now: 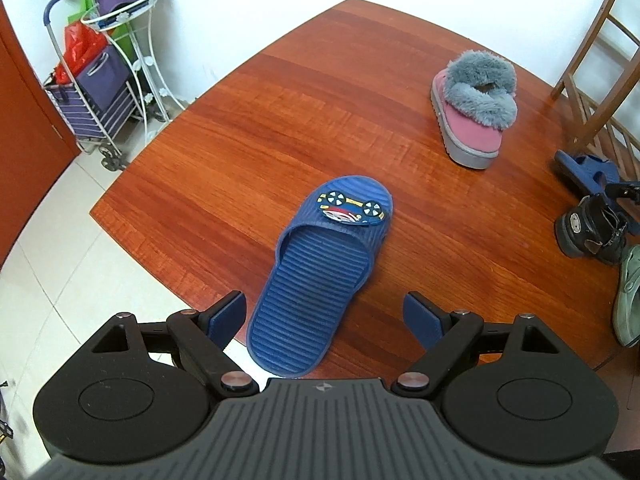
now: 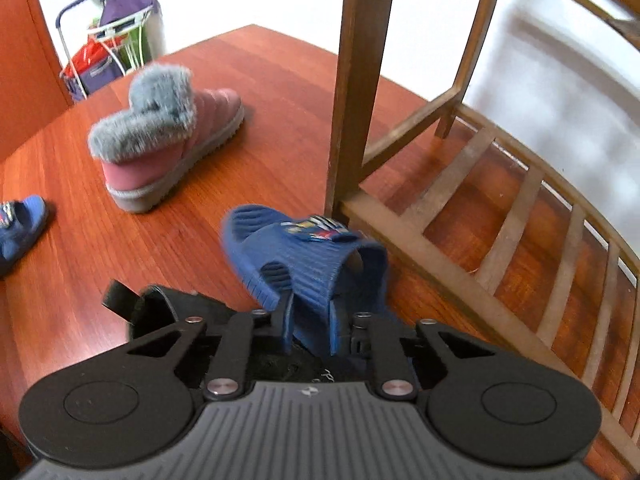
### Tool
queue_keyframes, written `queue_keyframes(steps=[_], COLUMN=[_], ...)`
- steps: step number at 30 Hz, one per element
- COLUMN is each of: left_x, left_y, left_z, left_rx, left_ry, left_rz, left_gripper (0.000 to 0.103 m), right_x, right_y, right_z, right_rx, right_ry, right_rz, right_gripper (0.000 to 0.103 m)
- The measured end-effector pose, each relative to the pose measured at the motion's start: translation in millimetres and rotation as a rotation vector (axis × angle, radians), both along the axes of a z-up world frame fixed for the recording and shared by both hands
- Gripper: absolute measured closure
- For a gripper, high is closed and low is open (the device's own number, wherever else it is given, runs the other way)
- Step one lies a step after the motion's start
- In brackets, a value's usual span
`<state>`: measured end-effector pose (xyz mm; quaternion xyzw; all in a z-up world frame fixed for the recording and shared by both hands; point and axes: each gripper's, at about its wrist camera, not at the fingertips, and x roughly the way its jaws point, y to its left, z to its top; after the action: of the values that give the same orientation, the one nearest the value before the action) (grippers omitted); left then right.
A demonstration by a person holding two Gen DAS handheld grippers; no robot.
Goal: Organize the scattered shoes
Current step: 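Grasp the second blue slide by the rack with the right tool while the left holds the first, then lower both blue slides side by side onto the table with both tools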
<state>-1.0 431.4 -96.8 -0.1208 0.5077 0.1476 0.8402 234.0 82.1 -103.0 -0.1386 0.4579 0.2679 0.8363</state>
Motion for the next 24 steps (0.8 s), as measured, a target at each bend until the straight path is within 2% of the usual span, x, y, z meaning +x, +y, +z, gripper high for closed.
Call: queue_keyframes(steps=[7,18,24], left_x=[11.4,22.7,21.5], left_y=[10.7,31.0,44.2], left_z=[1.3,-0.8,-0.5], left_rx=[-0.014,-0.048,-0.06], left_ry=[-0.025,-0.047,-0.056], left_rz=[-0.059,-0.251,-0.355], left_gripper=[0.016,0.016,0.016], right_x=[-34.0,-87.5,-117.2], right_y=[9.1,23.5,57.3], right_z=[27.4,70.4,49.7], right_rx=[0.051,0.131,0.151], right_ry=[-0.036,-0.094,-0.061], right_rz=[-0.052,-0.135,-0.212], right_gripper=[0.097,0.098,0.098])
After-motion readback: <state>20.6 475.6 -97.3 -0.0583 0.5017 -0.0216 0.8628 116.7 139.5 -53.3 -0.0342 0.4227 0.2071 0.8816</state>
